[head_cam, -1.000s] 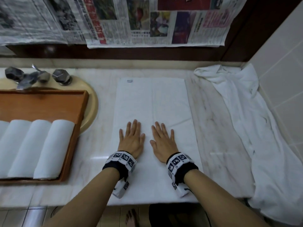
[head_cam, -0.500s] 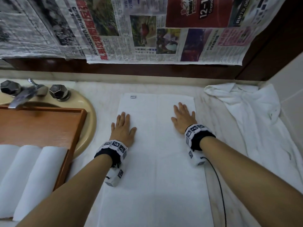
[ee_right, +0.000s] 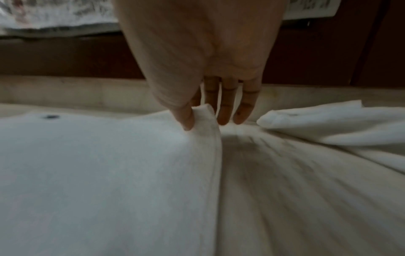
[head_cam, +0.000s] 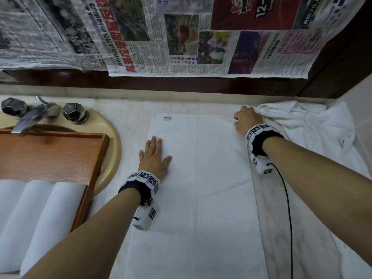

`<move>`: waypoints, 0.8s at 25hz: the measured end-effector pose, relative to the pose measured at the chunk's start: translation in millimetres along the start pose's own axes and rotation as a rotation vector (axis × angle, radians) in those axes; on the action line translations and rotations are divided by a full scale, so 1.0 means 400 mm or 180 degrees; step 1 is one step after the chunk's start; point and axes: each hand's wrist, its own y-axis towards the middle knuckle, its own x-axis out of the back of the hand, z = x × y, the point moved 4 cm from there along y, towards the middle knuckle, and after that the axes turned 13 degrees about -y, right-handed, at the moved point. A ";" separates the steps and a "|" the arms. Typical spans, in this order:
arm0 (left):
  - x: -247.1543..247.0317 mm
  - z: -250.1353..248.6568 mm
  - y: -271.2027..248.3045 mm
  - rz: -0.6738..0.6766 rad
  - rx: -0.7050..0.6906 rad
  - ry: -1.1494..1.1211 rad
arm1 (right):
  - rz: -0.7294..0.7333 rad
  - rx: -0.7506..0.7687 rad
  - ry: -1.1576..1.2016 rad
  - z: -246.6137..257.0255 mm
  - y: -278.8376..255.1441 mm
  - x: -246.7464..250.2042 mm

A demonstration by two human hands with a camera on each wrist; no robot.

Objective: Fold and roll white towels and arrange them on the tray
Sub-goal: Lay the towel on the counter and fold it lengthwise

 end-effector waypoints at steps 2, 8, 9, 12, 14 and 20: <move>0.000 0.001 0.002 0.0040 0.0011 0.0008 | 0.0113 -0.0026 0.0547 0.009 -0.024 0.029; 0.071 -0.094 -0.033 -0.0623 -0.0319 -0.0593 | 0.0767 0.0302 0.2595 0.150 -0.127 0.189; 0.079 -0.141 -0.066 -0.0733 -0.0584 -0.1012 | 0.0788 0.0362 0.2881 0.177 -0.132 0.215; 0.006 -0.260 -0.164 0.0418 -0.0794 -0.1591 | 0.0931 0.0381 0.3556 0.235 -0.135 0.271; -0.044 -0.285 -0.202 0.0912 -0.0663 -0.1874 | 0.1063 0.0339 0.3778 0.259 -0.135 0.294; 0.039 -0.266 -0.197 0.0809 0.0094 -0.3076 | 0.1115 0.0087 0.3597 0.257 -0.140 0.299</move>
